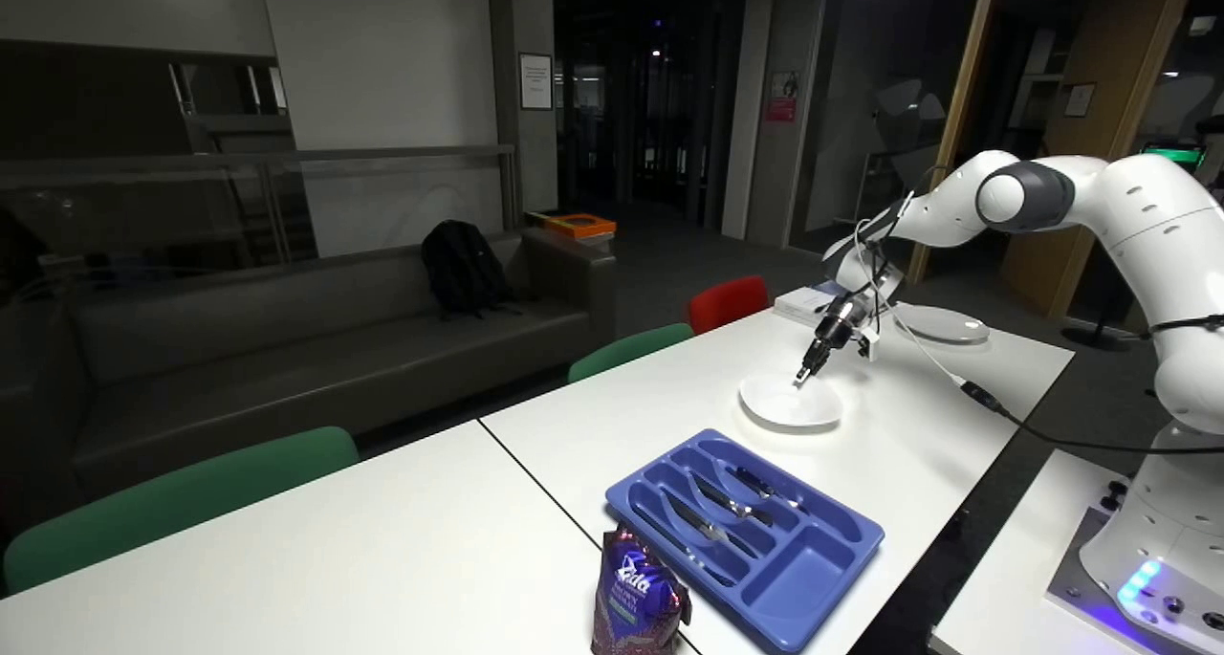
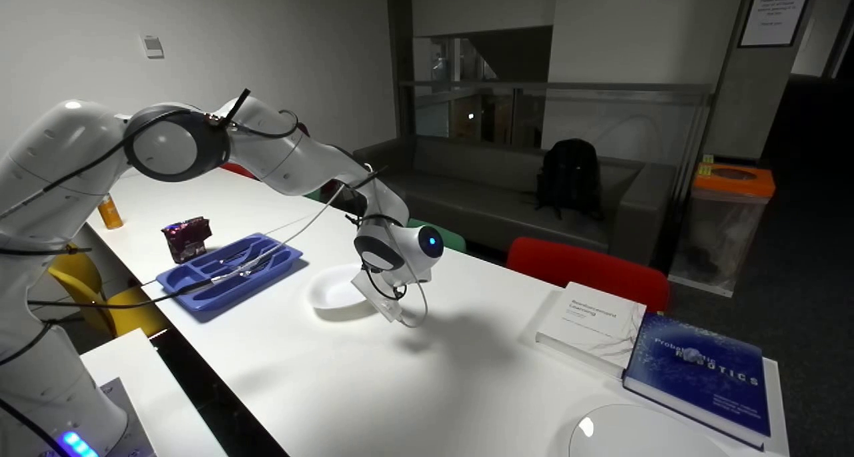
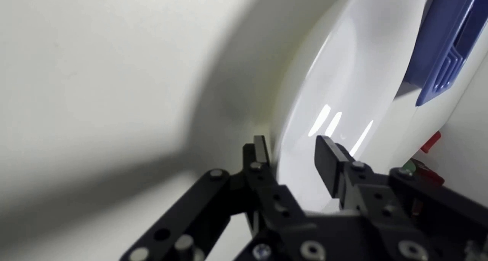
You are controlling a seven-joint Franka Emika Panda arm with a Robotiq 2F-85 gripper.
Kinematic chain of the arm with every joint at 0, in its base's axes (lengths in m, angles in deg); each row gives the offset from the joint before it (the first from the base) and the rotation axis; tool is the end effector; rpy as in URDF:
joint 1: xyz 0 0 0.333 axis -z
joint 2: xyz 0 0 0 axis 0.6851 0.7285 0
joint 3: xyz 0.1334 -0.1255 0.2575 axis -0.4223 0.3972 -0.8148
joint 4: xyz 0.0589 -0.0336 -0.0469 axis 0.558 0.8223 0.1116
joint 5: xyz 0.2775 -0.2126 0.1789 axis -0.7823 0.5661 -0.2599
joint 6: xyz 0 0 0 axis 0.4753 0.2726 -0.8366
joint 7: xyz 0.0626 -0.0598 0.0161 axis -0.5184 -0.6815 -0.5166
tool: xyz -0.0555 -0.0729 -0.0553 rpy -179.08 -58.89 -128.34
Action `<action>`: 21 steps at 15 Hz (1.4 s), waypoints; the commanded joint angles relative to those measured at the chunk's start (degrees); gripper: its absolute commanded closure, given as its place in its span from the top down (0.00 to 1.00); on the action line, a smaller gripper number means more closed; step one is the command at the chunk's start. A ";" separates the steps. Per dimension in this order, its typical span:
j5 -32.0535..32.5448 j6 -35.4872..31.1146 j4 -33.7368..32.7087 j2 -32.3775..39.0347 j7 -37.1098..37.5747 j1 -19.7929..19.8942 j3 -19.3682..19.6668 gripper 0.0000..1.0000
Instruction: Move the plate to the left
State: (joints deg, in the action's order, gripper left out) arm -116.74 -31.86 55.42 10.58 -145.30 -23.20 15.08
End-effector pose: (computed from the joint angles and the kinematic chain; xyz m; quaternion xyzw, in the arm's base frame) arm 0.5990 -0.2101 0.1217 -0.9198 -0.0922 -0.0705 0.3749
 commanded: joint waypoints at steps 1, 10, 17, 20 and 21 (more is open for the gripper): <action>1.43 0.42 -1.55 0.35 0.90 0.21 -0.45 0.72; 1.33 -3.23 5.64 -5.62 6.92 -0.90 1.53 1.00; 3.74 -8.13 17.54 -15.90 18.68 -1.76 4.97 1.00; 6.62 -8.82 21.93 -20.06 25.18 -1.76 6.08 1.00; 7.61 -8.92 23.26 -21.30 27.63 -1.81 6.36 1.00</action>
State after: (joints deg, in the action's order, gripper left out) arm -111.93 -38.44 71.44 -3.93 -124.03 -23.92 20.18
